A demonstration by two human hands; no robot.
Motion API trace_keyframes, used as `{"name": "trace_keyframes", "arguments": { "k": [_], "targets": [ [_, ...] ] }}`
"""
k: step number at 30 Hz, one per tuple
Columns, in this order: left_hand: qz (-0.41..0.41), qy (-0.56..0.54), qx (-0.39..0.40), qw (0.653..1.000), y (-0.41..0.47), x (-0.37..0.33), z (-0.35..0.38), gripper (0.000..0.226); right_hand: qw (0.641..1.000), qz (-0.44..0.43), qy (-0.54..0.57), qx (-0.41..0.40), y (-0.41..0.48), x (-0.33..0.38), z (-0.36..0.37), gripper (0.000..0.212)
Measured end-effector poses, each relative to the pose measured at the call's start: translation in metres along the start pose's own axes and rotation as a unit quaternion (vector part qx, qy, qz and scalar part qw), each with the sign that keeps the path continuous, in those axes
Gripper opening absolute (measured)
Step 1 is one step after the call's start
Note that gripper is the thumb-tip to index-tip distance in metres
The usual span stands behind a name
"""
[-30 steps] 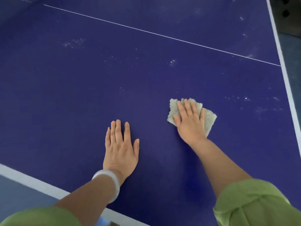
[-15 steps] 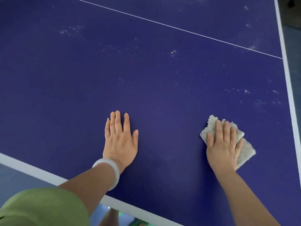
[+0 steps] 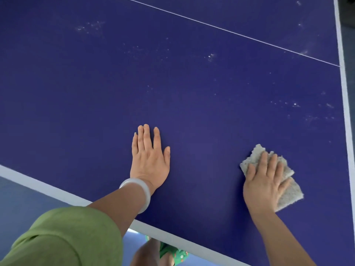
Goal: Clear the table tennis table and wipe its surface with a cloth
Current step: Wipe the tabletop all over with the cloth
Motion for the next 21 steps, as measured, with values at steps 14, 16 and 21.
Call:
{"name": "trace_keyframes", "arguments": {
  "k": [14,16,21],
  "targets": [
    [0.014,-0.014,0.003,1.0,-0.003,0.003,-0.003,0.064,0.997,-0.071,-0.026,0.02,-0.011,-0.024,-0.002,0.057],
    [0.011,-0.021,0.007,1.0,-0.002,0.004,-0.004,0.066,0.997,-0.065,-0.022,0.018,0.002,-0.029,-0.008,0.061],
    [0.004,-0.021,0.018,1.0,0.005,-0.014,-0.008,0.06,0.995,-0.091,-0.033,0.012,0.02,-0.028,-0.007,0.061]
  ]
}}
Point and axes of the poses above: each hand's wrist, its own y-axis towards the middle knuckle, its own z-axis out of the palm, x = y × z, the point moved 3 cm from there along y, towards the middle knuckle, and after that the axes turned 6 degrees about y, right-handed, at the moved point
